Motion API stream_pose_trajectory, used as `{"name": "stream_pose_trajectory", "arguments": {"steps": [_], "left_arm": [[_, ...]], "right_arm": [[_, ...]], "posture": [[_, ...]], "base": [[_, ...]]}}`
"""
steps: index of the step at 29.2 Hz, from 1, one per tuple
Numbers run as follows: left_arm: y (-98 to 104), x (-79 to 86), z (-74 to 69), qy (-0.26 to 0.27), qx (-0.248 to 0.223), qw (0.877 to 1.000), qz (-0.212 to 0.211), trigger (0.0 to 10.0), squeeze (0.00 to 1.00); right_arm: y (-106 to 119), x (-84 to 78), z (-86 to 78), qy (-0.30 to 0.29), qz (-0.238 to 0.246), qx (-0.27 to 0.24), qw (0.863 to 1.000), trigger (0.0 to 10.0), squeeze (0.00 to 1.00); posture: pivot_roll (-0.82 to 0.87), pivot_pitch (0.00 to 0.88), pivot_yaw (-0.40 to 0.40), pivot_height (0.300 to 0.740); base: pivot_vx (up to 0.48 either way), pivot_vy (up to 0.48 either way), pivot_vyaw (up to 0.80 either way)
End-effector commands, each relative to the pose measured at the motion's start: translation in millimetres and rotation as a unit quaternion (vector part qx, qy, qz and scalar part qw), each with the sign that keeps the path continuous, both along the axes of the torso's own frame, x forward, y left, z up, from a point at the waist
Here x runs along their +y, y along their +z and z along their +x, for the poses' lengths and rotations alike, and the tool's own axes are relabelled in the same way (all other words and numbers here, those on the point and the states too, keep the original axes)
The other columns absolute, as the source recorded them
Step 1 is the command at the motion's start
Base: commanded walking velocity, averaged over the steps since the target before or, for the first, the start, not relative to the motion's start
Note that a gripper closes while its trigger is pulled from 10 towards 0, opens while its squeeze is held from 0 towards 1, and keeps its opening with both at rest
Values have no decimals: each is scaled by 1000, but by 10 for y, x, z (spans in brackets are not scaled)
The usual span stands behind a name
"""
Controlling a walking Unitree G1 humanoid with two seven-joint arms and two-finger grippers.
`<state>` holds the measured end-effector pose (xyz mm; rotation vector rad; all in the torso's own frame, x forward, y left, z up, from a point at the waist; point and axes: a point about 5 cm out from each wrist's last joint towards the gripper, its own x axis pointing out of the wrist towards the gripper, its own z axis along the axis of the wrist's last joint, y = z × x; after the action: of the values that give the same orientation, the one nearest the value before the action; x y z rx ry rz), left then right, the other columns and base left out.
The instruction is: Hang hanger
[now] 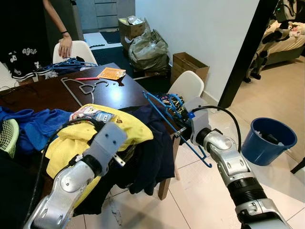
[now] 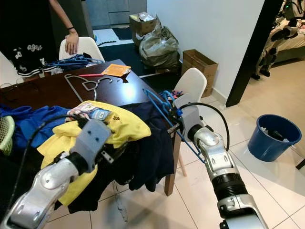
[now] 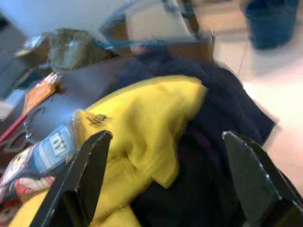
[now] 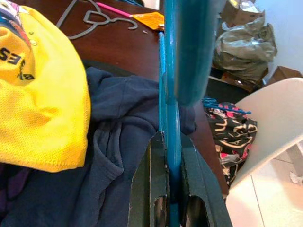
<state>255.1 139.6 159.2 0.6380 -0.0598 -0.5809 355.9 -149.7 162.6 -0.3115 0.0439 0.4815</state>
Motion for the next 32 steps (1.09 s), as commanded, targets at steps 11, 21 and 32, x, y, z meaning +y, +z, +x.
{"name": "stream_pose_trajectory", "arguments": {"steps": [11, 21, 32], "left_arm": [[-112, 55, 342, -11, -69, 992, 102, 10000, 0], [-165, -119, 550, -33, -82, 991, 98, 10000, 0], [-340, -47, 666, -29, -67, 989, 130, 0, 0]], "right_arm": [[-42, -59, -34, -15, -8, 7, 1000, 10000, 0], [-17, -208, -94, -36, -18, 3, 999, 10000, 0], [28, -286, -135, -46, -22, -4, 999, 10000, 0]], "posture": [[-24, 0, -30, 740], [-98, 0, -14, 740], [-121, 0, 0, 740]], "base": [[0, 0, 0], [0, 0, 0], [0, 0, 0]]}}
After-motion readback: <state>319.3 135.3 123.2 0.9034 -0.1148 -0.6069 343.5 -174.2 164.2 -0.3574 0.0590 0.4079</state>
